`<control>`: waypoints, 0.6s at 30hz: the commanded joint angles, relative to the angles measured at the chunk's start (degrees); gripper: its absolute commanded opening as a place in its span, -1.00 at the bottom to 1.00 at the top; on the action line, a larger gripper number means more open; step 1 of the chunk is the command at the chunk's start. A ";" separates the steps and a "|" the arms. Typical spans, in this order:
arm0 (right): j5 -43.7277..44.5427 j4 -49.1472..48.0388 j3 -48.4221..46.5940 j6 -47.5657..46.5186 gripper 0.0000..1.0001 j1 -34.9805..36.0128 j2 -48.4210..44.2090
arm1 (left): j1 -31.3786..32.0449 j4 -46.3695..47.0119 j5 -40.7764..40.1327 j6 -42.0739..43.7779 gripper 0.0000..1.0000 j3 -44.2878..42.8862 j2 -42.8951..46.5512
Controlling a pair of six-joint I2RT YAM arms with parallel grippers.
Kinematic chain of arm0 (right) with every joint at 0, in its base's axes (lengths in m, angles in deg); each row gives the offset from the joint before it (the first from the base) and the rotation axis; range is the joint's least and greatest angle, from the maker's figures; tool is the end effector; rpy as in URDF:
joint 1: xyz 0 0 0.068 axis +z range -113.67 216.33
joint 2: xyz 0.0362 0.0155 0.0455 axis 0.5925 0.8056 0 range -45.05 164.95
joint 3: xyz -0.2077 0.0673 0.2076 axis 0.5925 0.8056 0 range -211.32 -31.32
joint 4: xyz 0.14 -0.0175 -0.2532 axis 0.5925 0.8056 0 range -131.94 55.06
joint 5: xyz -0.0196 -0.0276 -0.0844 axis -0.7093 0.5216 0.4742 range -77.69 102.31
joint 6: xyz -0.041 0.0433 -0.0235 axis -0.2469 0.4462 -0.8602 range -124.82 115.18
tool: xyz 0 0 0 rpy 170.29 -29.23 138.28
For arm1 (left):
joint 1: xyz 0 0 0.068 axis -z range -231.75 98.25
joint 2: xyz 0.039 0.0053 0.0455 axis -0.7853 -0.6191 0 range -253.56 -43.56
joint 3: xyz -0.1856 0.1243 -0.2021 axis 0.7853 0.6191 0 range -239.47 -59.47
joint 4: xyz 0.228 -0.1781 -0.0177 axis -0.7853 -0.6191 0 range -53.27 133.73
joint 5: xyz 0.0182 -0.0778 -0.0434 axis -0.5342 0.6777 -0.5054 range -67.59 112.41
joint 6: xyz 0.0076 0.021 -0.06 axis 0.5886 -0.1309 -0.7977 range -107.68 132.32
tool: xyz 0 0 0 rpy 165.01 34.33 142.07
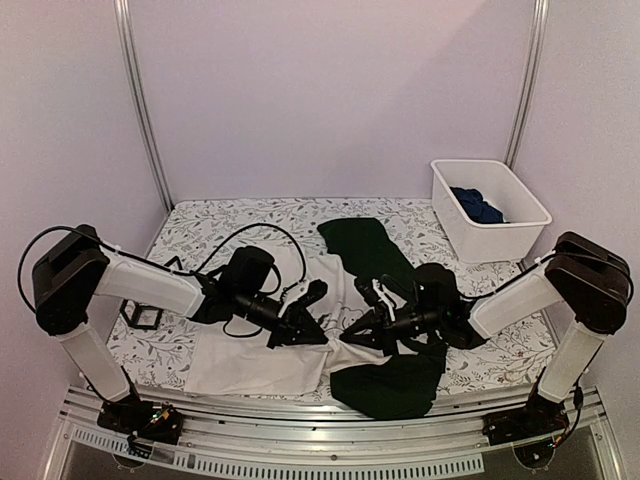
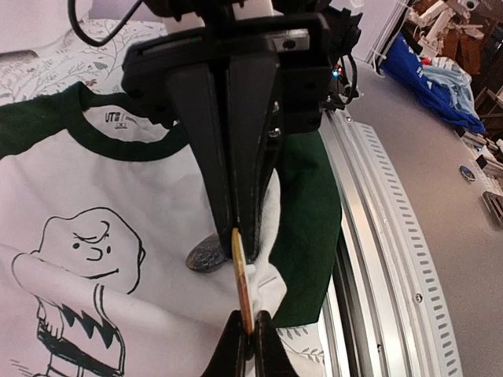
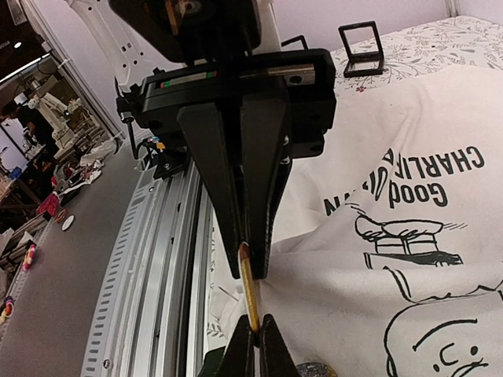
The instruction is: Pin the brooch onto the clothing
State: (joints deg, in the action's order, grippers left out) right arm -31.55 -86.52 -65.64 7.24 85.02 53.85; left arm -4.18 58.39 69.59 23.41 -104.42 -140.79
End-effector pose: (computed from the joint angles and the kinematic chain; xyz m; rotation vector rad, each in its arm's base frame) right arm 0.1991 0.2788 0.1430 -1.1712 1.7324 1.4115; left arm 0.2148 -0.2888 0.1578 1.4992 1.6975 -1.2591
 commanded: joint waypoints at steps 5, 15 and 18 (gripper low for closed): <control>2.94 -4.88 4.72 -0.57 -0.33 -0.18 -1.95 | -0.29 6.57 -2.35 -3.52 -1.00 1.62 0.33; 9.33 -21.00 6.43 -2.28 -0.03 2.48 4.05 | -0.11 9.14 -3.06 -3.71 -1.00 2.28 -0.20; 9.79 -25.31 6.36 -1.08 -0.11 2.59 6.90 | -0.07 10.44 -2.98 -3.98 -1.00 2.68 -0.34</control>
State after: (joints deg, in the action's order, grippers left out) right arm -23.70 -104.11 -58.65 5.45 87.18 57.17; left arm -4.20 65.62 66.70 20.09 -102.69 -140.83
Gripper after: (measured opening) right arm 0.463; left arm 0.023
